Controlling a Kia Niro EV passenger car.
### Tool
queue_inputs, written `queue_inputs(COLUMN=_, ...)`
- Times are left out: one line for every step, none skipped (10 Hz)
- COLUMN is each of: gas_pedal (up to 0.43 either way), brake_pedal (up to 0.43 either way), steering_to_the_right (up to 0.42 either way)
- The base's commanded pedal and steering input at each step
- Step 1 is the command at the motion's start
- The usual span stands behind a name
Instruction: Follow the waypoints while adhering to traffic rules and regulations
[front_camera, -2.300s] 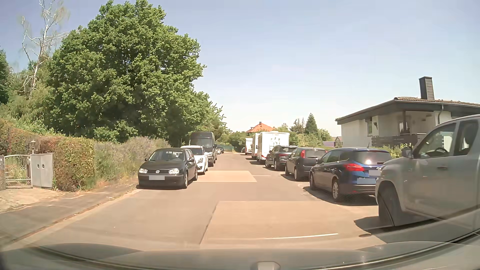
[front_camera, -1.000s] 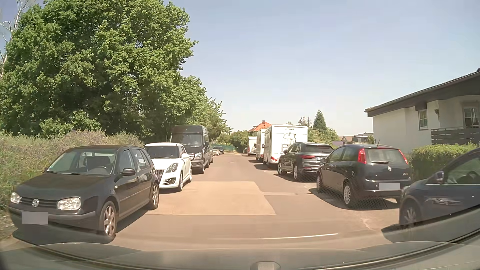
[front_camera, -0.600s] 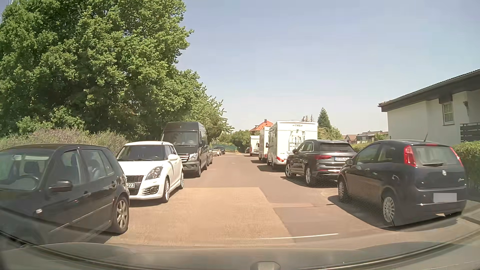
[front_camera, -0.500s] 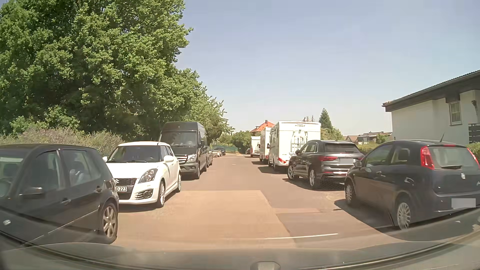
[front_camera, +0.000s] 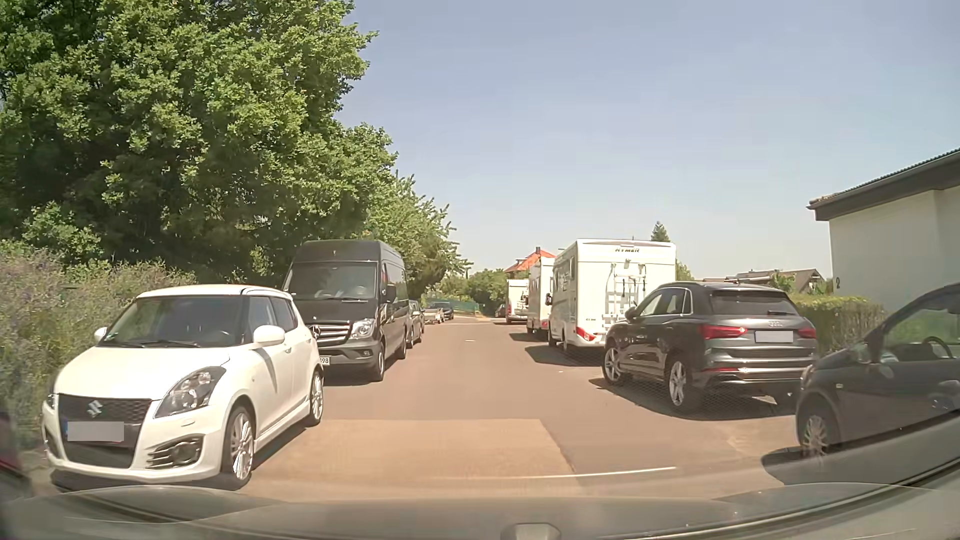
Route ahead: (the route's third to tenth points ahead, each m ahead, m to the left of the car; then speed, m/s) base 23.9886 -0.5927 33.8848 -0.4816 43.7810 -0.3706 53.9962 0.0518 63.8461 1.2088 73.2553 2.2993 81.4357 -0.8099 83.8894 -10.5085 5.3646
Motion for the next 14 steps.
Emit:
queue_inputs(gas_pedal=0.0, brake_pedal=0.0, steering_to_the_right=-0.019)
queue_inputs(gas_pedal=0.0, brake_pedal=0.0, steering_to_the_right=-0.024)
queue_inputs(gas_pedal=0.0, brake_pedal=0.0, steering_to_the_right=-0.03)
queue_inputs(gas_pedal=0.0, brake_pedal=0.0, steering_to_the_right=-0.031)
queue_inputs(gas_pedal=0.0, brake_pedal=0.0, steering_to_the_right=-0.029)
queue_inputs(gas_pedal=0.0, brake_pedal=0.0, steering_to_the_right=-0.023)
queue_inputs(gas_pedal=0.0, brake_pedal=0.0, steering_to_the_right=-0.02)
queue_inputs(gas_pedal=0.0, brake_pedal=0.0, steering_to_the_right=-0.017)
queue_inputs(gas_pedal=0.0, brake_pedal=0.0, steering_to_the_right=-0.013)
queue_inputs(gas_pedal=0.0, brake_pedal=0.0, steering_to_the_right=-0.01)
queue_inputs(gas_pedal=0.0, brake_pedal=0.0, steering_to_the_right=-0.005)
queue_inputs(gas_pedal=0.0, brake_pedal=0.0, steering_to_the_right=-0.003)
queue_inputs(gas_pedal=0.0, brake_pedal=0.0, steering_to_the_right=0.0)
queue_inputs(gas_pedal=0.0, brake_pedal=0.0, steering_to_the_right=0.004)
